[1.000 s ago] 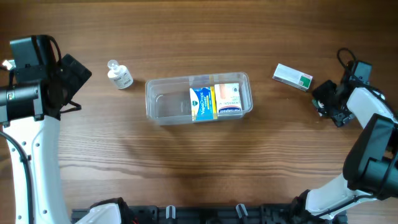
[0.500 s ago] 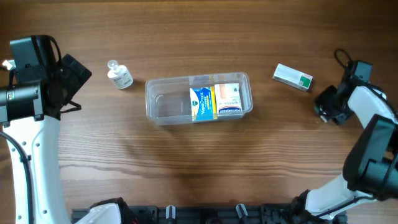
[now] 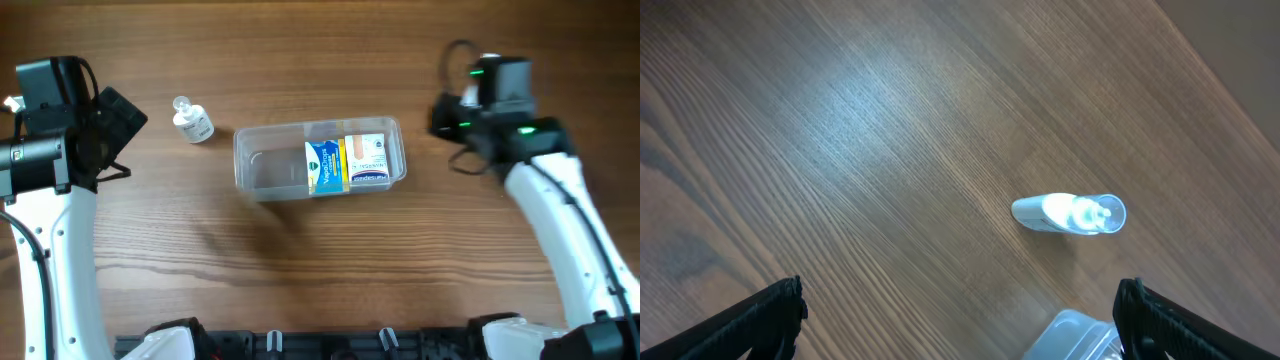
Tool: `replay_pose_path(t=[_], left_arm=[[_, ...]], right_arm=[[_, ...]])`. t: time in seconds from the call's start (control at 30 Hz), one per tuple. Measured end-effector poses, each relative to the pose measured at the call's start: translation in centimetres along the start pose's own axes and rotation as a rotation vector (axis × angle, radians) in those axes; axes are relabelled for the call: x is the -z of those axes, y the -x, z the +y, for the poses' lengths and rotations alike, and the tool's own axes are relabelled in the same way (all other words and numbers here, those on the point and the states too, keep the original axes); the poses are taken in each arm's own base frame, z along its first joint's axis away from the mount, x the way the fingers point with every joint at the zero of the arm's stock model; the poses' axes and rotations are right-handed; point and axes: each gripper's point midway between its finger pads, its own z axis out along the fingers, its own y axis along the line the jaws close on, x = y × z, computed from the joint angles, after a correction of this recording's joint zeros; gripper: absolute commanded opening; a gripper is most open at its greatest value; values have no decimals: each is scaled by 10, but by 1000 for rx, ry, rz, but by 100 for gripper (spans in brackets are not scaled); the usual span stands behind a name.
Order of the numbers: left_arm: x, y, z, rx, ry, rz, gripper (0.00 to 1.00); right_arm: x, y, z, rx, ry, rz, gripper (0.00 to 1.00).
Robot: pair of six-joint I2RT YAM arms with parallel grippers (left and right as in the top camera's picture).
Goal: Pack container
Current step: 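Lift the tin and carry it left over the container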
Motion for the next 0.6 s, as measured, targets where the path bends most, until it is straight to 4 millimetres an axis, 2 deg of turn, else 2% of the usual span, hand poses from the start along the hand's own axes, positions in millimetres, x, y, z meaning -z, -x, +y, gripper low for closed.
replay_pose_path(t=[0.03,0.17,0.23,0.3,0.4,0.47,0.6], left_arm=[[0,0,0,0,0,0,100],[0,0,0,0,0,0,100],[0,0,0,0,0,0,100],[0,0,0,0,0,0,100],[0,0,0,0,0,0,100],[0,0,0,0,0,0,100],[0,0,0,0,0,0,100]], right_arm=[[1,-5,24,47,45,-3,52],[9,-20,93,174,188,-30,51],[18,-32,135,243,279,-56,50],[25,-43,166,282,348,-71,49],[29,-59,197,316,414,-73,46],[26,-68,211,325,437,-65,45],[8,-85,221,333,430,-21,45]])
